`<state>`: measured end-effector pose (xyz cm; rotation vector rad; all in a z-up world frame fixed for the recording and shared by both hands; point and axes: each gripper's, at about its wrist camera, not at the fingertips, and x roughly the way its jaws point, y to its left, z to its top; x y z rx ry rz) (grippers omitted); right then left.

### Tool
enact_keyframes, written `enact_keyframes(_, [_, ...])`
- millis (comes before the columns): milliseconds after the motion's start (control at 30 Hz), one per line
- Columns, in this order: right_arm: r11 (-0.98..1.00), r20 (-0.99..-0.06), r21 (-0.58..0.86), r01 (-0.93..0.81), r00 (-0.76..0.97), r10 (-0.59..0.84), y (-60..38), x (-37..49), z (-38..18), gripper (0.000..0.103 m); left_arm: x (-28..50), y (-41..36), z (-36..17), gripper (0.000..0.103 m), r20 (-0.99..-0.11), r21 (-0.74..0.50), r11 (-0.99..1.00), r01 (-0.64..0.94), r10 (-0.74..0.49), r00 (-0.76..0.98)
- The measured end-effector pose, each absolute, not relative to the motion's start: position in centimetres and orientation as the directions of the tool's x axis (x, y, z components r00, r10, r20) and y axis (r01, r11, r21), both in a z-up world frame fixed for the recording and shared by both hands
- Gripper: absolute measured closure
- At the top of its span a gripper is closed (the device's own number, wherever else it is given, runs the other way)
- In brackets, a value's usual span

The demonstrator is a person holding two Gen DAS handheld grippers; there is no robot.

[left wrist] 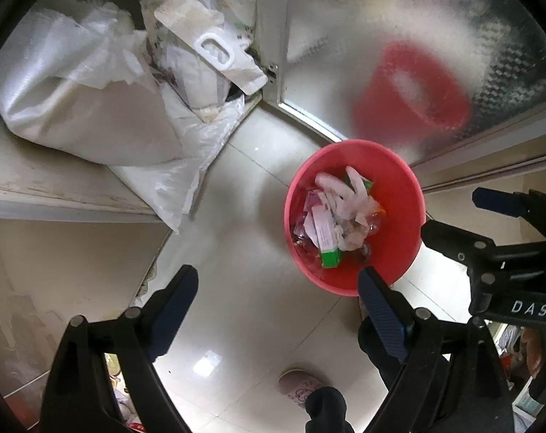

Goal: Collect trash

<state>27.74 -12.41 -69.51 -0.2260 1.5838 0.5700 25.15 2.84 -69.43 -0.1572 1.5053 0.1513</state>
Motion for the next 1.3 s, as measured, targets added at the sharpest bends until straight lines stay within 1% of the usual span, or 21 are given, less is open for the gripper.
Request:
enact_keyframes(100, [0.852,-0.98,0.193,-0.487,-0.055,0.19,-12.5,27.1,-66.5,0.017,24.5,2.8,-66.7,0.015,-0.996,-0.013,0.981,-0.195,0.004,0.088])
enact_keyframes(200, [0.861,-0.98,0.15,-0.486,0.039,0.193,-12.9,25.7,-61.1,0.015,23.2,2.5,-62.0,0.015,-0.991,-0.021,0.982,-0.189,0.004,0.135])
enact_keyframes(267, [0.877,-0.973,0.146,-0.457,0.093,0.211,-13.8,24.4,-56.4,0.004,21.8,2.3,-57.4,0.015,-0.985,-0.034,0.981,-0.19,0.0,0.175])
enact_keyframes(300, [0.883,-0.97,0.148,-0.446,0.11,0.219,-14.2,23.9,-54.7,0.003,21.3,2.2,-56.0,0.015,-0.982,-0.041,0.981,-0.191,-0.004,0.189])
enact_keyframes(367, [0.894,-0.961,0.138,-0.427,0.159,0.225,-14.9,22.5,-50.3,0.002,19.5,1.8,-50.8,0.015,-0.97,-0.06,0.982,-0.18,-0.015,0.242])
enact_keyframes(500, [0.909,-0.934,0.123,-0.397,0.263,0.241,-16.1,19.5,-41.0,0.001,16.9,1.1,-42.6,0.015,-0.94,-0.075,0.987,-0.14,-0.023,0.339])
enact_keyframes(567, [0.916,-0.913,0.118,-0.384,0.321,0.252,-16.6,17.9,-36.4,0.001,15.2,0.4,-37.0,0.015,-0.912,-0.081,0.991,-0.106,-0.031,0.408])
enact_keyframes(600, [0.92,-0.898,0.111,-0.376,0.359,0.255,-16.9,16.9,-33.4,0.001,14.7,0.2,-35.3,0.015,-0.902,-0.08,0.992,-0.097,-0.031,0.43])
enact_keyframes(733, [0.934,-0.836,0.098,-0.345,0.48,0.265,-18.1,13.8,-23.2,0.001,11.9,-1.6,-24.8,0.015,-0.829,-0.091,0.995,-0.034,-0.056,0.556])
enact_keyframes(767, [0.937,-0.815,0.093,-0.335,0.516,0.266,-18.6,12.8,-19.9,0.001,11.1,-2.1,-21.8,0.015,-0.806,-0.089,0.996,-0.02,-0.06,0.589])
enact_keyframes(833, [0.944,-0.778,0.073,-0.322,0.574,0.255,-19.0,11.4,-15.1,0.001,9.8,-3.0,-17.2,0.015,-0.766,-0.092,0.996,-0.008,-0.066,0.639])
enact_keyframes(900, [0.952,-0.731,0.054,-0.302,0.637,0.244,-19.9,9.9,-10.3,0.001,8.3,-3.6,-12.1,0.015,-0.708,-0.113,0.994,0.012,-0.089,0.701])
enact_keyframes(1000, [0.959,-0.67,0.042,-0.281,0.704,0.235,-21.6,8.2,-4.5,0.001,7.0,-3.7,-7.6,0.015,-0.651,-0.149,0.988,0.041,-0.129,0.748])
enact_keyframes(1067, [0.962,-0.632,0.046,-0.27,0.738,0.238,-23.0,7.3,-1.2,0.001,6.3,-3.7,-5.0,0.015,-0.622,-0.165,0.986,0.034,-0.131,0.772])
enact_keyframes(1200, [0.965,-0.585,0.02,-0.26,0.78,0.222,-24.7,5.8,1.6,0.0,5.5,-4.0,-2.9,0.015,-0.612,-0.147,0.989,0.021,-0.107,0.783])
enact_keyframes(1300, [0.965,-0.576,0.02,-0.26,0.787,0.224,-24.9,5.1,2.0,0.0,4.3,-4.8,-1.8,0.015,-0.61,-0.113,0.993,0.023,-0.087,0.788])
